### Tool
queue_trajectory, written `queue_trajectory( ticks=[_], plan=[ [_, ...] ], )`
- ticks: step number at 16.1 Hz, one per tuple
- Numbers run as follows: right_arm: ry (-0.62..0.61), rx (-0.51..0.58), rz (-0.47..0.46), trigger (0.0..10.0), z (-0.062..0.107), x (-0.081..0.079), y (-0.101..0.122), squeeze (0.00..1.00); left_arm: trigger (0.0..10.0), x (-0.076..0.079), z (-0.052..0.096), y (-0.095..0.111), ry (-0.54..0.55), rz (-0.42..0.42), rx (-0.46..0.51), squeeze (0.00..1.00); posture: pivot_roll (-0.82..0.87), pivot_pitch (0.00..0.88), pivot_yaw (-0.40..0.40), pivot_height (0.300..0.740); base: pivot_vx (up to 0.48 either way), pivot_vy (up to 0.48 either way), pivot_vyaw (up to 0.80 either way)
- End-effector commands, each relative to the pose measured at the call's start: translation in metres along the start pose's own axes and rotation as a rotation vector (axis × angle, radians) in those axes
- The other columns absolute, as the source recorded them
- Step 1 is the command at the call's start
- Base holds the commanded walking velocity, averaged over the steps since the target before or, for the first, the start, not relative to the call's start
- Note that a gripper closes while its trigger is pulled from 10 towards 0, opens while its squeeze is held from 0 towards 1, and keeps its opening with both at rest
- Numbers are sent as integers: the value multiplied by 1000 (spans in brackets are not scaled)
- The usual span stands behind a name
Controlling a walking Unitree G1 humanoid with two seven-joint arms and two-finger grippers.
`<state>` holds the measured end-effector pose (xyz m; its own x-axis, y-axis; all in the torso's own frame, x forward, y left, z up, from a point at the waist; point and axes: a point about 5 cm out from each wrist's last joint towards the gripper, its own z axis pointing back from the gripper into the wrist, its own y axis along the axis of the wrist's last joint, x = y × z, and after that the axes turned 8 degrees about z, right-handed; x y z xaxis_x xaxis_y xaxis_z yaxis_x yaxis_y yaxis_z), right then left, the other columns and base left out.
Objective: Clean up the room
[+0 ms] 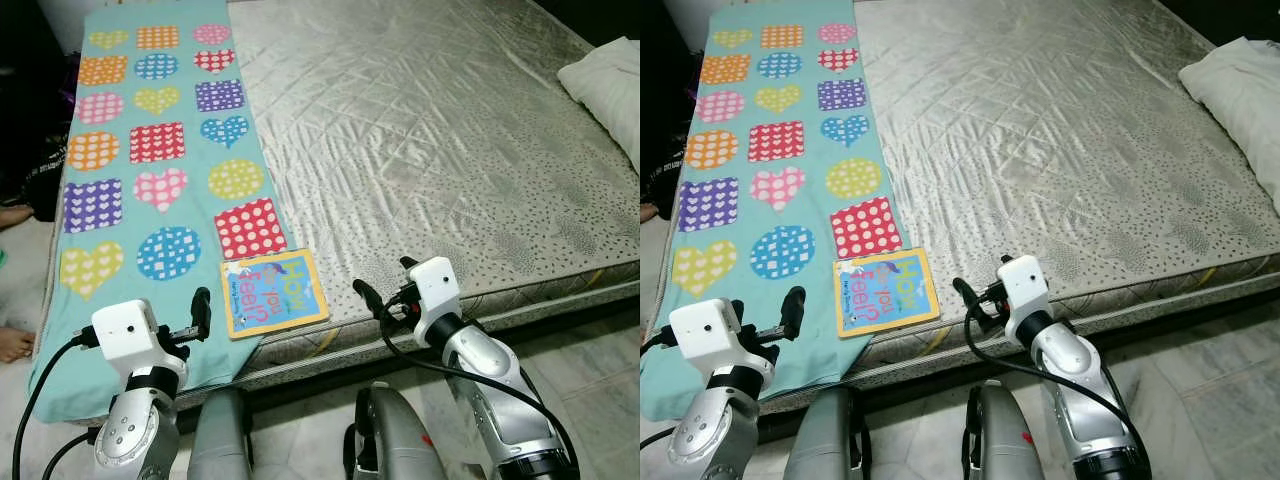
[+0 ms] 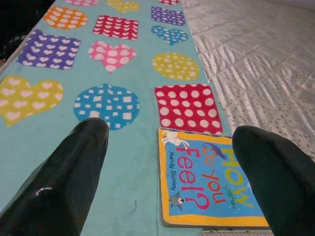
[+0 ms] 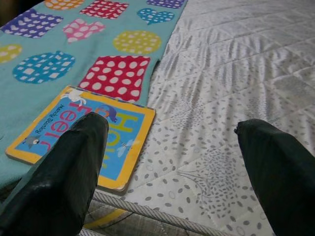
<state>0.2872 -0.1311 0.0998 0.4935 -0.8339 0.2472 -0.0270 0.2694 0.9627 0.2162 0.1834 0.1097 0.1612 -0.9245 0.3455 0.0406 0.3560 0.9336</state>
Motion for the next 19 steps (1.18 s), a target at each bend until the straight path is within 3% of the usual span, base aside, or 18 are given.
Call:
queue_trajectory(
  ticks=[1,5,8,15,19],
  plan=[
    [16,-7,1,10000,3,-5,-3,0,10000,-3,2,-1,16,-6,-12,0,-107,246,-16,589,0,0,0],
    [30,-1,-5,10000,3,-6,-3,0,10000,-3,2,-2,22,-4,-14,0,-106,250,-18,552,0,0,0],
    [29,3,-17,10000,2,-5,-3,0,10000,-3,2,-2,24,0,-16,0,-106,250,-18,552,0,0,0],
    [37,11,3,10000,3,-6,-2,0,10000,-3,0,-2,17,2,-19,0,-109,250,-16,552,0,358,0],
    [43,10,-5,10000,3,-6,-3,0,10000,-3,0,-2,16,3,-15,0,-104,249,-19,552,0,0,0]
  ],
)
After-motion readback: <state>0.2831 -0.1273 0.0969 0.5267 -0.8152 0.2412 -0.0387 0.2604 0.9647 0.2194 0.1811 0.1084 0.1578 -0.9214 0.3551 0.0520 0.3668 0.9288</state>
